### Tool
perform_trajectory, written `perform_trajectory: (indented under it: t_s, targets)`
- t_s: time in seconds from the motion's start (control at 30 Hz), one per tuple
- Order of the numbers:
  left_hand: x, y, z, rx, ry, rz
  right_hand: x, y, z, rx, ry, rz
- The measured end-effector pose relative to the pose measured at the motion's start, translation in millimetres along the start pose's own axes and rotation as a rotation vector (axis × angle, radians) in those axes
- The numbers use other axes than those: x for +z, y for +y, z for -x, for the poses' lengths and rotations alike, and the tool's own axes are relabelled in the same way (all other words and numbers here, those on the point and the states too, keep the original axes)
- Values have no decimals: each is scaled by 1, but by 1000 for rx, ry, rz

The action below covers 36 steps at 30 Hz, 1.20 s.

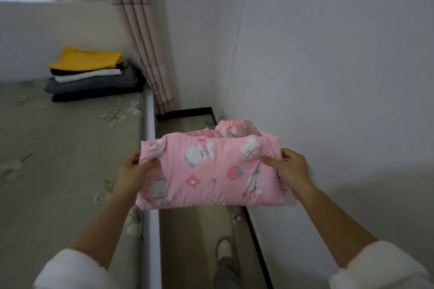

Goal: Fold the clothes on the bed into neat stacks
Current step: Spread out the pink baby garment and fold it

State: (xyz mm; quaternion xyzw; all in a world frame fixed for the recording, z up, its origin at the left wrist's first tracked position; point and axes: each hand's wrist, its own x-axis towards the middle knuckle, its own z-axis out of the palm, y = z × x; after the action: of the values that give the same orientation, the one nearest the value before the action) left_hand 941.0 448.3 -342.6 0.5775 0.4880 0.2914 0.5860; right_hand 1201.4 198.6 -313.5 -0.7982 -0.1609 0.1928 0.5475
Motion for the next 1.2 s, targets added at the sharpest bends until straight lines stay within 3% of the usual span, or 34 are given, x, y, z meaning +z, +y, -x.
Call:
perform_trajectory:
  t_s: [0.3, 0.6, 1.2]
  targets:
    - [39, 54, -116, 70, 188, -96, 69, -39, -185, -48, -149, 5]
    - [25, 85, -217, 41, 382, -99, 180, -85, -318, -92, -345, 73]
    - [-115, 125, -522, -72, 577, -105, 511, -220, -524, -60, -623, 121]
